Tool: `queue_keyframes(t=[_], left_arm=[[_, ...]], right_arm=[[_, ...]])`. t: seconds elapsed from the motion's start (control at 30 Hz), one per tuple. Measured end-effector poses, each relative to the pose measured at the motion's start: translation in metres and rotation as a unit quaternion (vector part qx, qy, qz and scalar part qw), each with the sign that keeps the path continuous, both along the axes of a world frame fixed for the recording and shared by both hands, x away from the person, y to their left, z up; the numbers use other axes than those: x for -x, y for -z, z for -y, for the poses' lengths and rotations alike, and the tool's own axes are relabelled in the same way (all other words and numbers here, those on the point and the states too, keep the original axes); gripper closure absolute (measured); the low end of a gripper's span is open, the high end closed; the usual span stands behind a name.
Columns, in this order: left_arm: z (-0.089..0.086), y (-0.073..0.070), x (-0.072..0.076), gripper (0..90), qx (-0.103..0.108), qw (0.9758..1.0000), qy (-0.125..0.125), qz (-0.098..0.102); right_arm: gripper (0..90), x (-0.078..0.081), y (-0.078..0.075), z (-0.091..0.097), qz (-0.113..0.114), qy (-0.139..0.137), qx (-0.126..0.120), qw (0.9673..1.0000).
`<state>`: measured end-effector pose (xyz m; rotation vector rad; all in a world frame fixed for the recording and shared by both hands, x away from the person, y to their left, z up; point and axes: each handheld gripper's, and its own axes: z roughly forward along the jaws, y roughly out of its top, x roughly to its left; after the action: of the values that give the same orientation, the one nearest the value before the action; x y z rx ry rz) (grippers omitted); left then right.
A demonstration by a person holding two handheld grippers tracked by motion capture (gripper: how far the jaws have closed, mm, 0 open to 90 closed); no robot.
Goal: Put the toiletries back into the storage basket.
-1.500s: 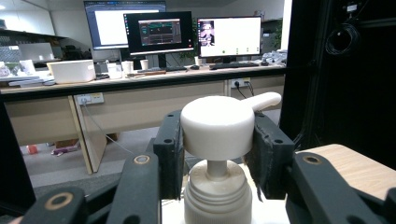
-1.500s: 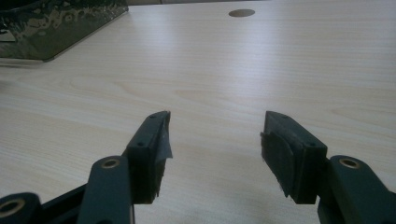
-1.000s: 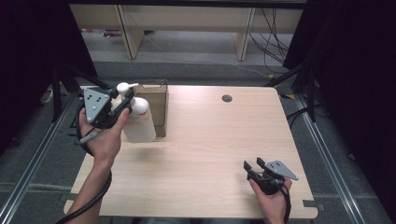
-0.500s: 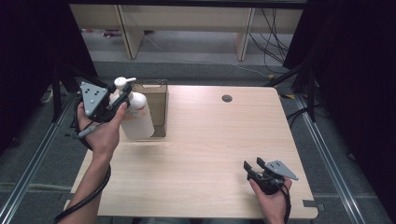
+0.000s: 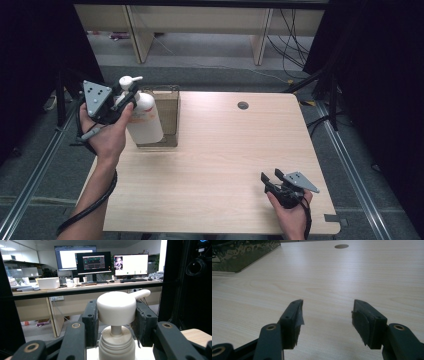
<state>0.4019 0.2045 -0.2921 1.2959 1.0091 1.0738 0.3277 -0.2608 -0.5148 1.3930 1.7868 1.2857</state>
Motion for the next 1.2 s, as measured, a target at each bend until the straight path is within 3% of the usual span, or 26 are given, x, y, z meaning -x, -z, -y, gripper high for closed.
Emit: queue_keyframes(t=[0.53,1.2], left_arm=[[0.001,-0.008,-0.015,59.5,-0.005,1.0,0.001,0.008],[-0.007,-0.006,-0.041,59.4,-0.001,1.0,-0.002,0.0]], right_arm=[[42.6,0.0,-0.001,0.001,-0.001,0.003,0.004,1.0],[42.5,0.0,-0.001,0.001,-0.002,0.003,0.006,1.0]])
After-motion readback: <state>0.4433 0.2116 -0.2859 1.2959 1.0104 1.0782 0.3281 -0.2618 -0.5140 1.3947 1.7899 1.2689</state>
